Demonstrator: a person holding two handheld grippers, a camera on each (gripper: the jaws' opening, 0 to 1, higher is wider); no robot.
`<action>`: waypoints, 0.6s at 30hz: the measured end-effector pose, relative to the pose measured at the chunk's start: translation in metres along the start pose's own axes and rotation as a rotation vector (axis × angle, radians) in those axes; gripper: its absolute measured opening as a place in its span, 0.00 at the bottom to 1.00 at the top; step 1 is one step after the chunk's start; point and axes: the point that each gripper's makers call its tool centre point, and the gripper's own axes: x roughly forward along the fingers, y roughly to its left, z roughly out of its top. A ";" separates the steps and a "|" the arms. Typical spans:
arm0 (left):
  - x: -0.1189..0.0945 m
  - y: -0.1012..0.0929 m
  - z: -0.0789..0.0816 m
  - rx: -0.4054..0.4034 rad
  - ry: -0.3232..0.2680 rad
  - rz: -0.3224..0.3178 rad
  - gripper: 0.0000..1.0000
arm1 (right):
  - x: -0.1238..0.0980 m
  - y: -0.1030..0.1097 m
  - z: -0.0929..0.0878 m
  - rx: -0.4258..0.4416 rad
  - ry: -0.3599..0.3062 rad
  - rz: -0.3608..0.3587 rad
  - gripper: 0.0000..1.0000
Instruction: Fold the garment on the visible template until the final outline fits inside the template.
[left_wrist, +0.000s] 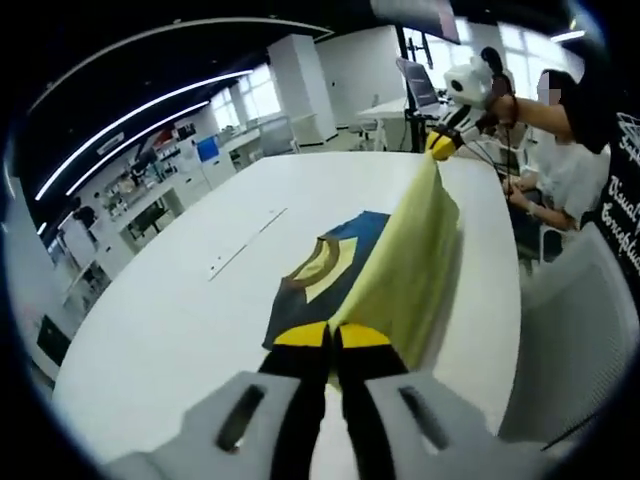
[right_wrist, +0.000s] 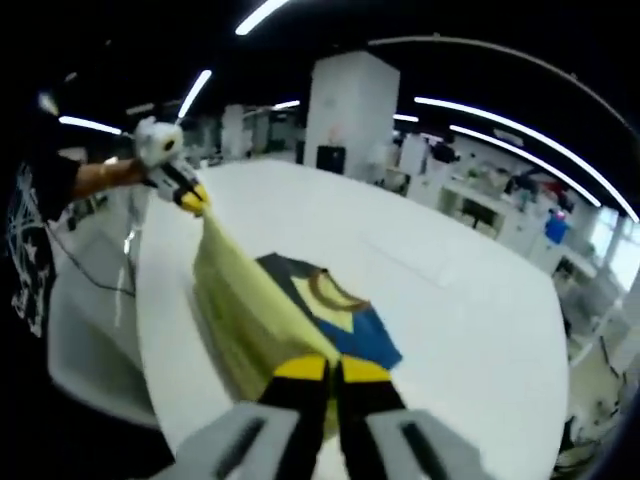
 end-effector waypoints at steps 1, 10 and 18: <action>0.001 0.003 0.001 -0.005 -0.001 0.007 0.00 | 0.002 -0.004 0.002 -0.003 -0.003 -0.007 0.00; 0.006 0.023 0.009 -0.016 -0.017 0.061 0.00 | 0.018 -0.025 0.023 -0.051 -0.025 -0.072 0.00; 0.020 0.041 0.008 -0.051 -0.002 0.094 0.00 | 0.034 -0.039 0.025 -0.091 0.017 -0.122 0.00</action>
